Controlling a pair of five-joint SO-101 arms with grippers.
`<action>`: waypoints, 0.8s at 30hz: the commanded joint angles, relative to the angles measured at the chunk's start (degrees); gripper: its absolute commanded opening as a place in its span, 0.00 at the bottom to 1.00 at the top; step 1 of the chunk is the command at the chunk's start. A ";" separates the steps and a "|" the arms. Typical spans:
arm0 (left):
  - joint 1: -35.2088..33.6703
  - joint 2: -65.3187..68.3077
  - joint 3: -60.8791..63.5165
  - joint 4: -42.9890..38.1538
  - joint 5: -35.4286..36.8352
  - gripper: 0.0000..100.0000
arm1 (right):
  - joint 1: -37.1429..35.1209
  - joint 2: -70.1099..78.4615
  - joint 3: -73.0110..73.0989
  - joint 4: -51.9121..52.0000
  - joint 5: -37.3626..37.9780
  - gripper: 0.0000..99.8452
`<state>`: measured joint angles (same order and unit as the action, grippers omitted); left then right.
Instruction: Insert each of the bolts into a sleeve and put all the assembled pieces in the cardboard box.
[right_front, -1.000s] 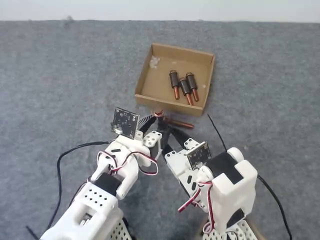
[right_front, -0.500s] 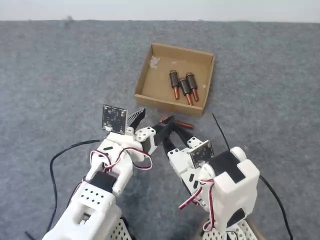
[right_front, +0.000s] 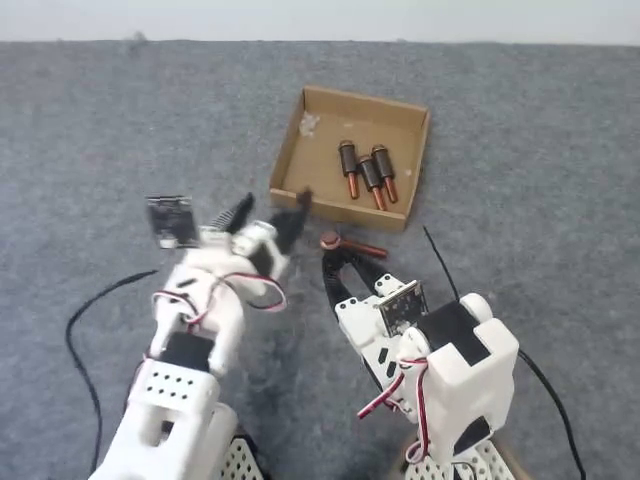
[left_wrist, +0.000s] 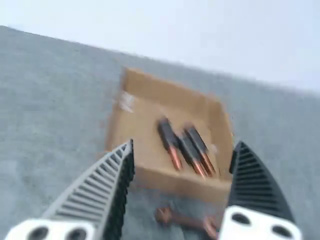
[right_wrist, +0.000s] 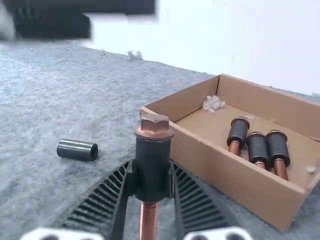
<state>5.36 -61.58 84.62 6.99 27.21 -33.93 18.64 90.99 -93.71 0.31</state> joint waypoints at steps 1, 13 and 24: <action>-2.81 0.44 -4.88 2.46 3.34 0.29 | 0.92 -1.01 -0.97 -1.80 1.32 0.01; -2.20 15.03 -12.62 7.56 3.60 0.29 | 2.51 -1.01 -1.58 -1.36 1.32 0.01; -2.64 42.37 -25.19 7.56 3.16 0.30 | 2.59 -1.01 -1.05 -1.54 1.41 0.01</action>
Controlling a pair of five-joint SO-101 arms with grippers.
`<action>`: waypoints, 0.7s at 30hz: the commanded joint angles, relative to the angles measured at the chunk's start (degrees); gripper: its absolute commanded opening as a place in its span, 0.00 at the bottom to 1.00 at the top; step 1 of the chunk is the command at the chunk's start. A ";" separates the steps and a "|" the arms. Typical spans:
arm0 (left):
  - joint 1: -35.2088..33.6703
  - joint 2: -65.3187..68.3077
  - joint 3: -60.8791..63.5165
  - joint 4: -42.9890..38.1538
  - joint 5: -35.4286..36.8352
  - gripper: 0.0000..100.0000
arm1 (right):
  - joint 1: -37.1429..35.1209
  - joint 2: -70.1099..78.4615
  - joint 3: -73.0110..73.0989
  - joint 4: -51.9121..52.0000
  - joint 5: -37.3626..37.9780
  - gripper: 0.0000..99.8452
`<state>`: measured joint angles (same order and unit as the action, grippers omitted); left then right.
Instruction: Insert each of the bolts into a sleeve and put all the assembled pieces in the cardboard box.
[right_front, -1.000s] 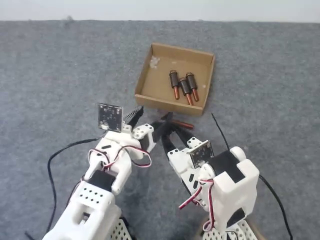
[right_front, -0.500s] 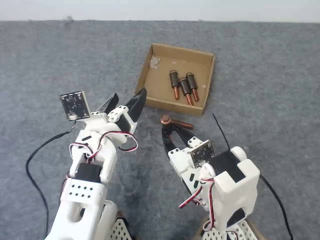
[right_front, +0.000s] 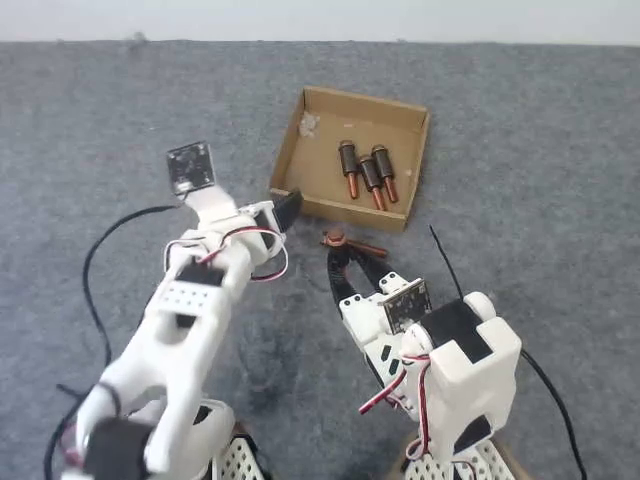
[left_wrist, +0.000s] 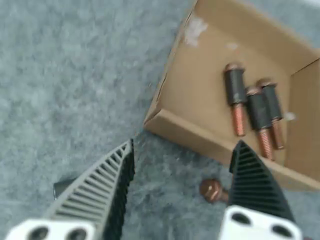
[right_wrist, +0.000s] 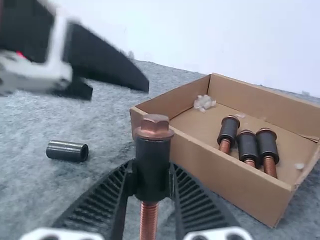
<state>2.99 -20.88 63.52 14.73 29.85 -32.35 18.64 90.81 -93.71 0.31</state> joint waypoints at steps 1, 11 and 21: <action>-0.26 2.20 -4.35 -0.18 0.53 0.30 | 1.27 -1.01 -0.88 -1.54 1.41 0.01; 0.26 2.20 -4.35 -0.09 -4.13 0.29 | 6.29 -12.70 2.90 0.40 1.49 0.00; -0.18 2.29 -4.53 -0.09 -4.22 0.26 | 11.38 -31.78 2.90 22.29 1.14 0.00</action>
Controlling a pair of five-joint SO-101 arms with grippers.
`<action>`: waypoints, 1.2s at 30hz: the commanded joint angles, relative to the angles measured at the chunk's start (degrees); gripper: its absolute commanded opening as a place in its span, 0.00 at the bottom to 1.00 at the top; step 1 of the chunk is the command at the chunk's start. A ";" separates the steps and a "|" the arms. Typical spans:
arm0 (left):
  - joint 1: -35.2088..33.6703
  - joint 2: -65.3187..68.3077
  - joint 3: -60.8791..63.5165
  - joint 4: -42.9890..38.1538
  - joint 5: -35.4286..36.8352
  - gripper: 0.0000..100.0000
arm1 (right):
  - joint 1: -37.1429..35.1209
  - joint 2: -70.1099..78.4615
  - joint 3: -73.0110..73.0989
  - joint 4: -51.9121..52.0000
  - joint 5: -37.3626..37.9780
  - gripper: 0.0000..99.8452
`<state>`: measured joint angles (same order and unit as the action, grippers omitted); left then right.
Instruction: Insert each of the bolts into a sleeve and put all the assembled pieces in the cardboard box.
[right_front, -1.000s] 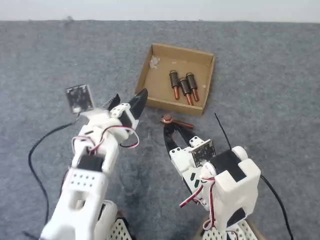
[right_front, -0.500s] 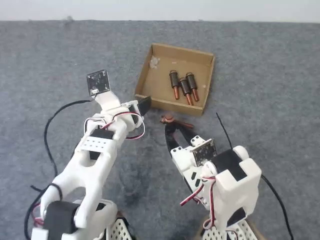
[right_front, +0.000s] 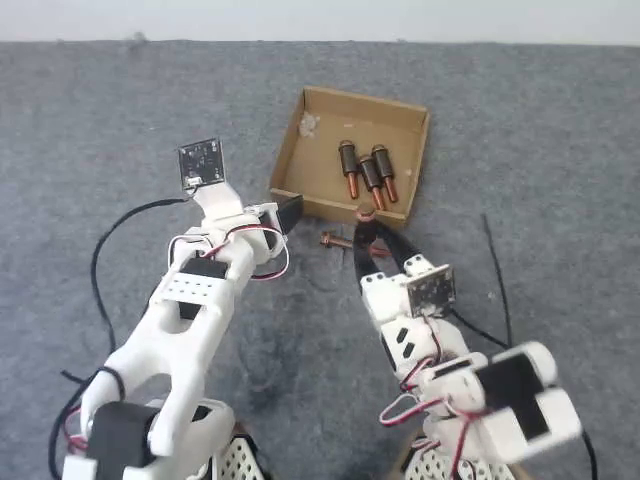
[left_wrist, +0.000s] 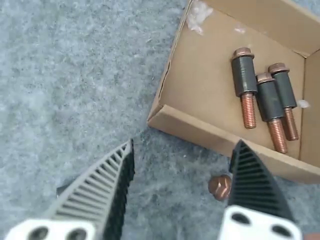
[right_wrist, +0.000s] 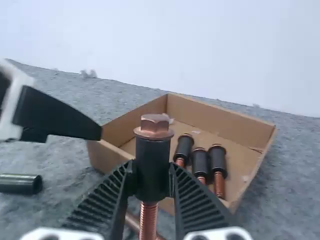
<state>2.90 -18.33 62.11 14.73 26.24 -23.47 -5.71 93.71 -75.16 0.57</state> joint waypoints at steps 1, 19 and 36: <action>-0.09 -0.18 -3.12 -0.09 -0.62 0.23 | 3.12 -9.27 0.00 5.67 0.88 0.00; -0.18 0.26 -3.91 -0.09 -4.75 0.01 | 13.67 -30.81 -17.14 59.56 1.14 0.01; -2.46 0.35 -4.97 -0.09 -4.57 0.01 | 15.78 -20.70 -44.13 81.01 5.98 0.01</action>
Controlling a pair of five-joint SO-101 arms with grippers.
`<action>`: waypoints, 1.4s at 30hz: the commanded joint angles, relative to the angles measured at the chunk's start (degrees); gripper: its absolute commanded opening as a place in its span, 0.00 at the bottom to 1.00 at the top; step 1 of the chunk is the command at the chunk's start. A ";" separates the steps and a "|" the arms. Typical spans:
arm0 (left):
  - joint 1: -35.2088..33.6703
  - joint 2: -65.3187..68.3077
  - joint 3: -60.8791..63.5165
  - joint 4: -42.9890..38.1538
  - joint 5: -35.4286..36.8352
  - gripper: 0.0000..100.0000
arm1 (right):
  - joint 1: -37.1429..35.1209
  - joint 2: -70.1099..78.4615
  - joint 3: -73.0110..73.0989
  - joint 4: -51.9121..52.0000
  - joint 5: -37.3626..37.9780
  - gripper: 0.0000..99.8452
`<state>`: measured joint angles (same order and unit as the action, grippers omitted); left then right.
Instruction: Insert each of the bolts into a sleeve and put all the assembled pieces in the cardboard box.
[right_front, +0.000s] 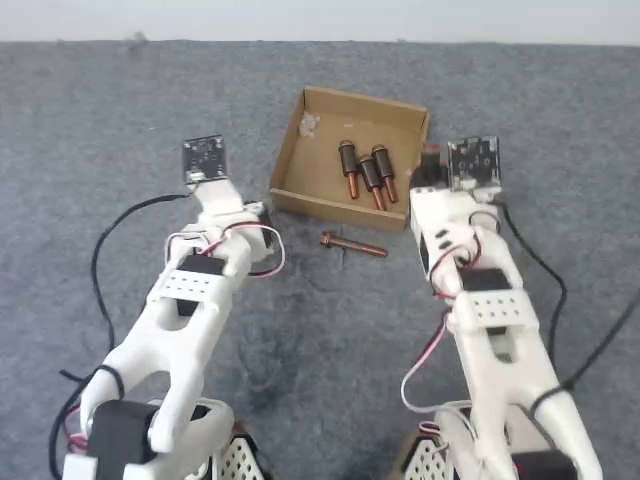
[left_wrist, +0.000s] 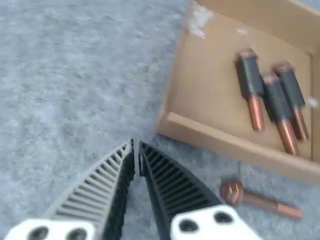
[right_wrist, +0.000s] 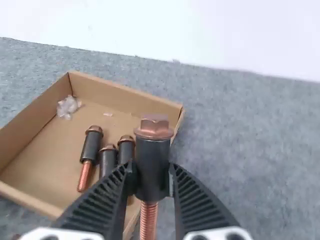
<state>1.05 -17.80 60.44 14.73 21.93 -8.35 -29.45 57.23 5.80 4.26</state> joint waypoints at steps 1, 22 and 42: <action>-0.62 -0.18 -3.30 -0.09 -0.26 0.01 | 0.75 5.41 -9.58 0.04 2.20 0.01; -0.44 -0.18 -3.30 -0.09 -0.44 0.02 | 0.04 47.52 -64.09 32.04 -2.37 0.01; -0.26 -0.18 -3.21 -0.09 -2.29 0.02 | -2.95 76.97 -108.84 61.14 -2.99 0.01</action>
<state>0.88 -17.80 60.00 14.73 20.35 -11.16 47.47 -44.57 65.58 2.07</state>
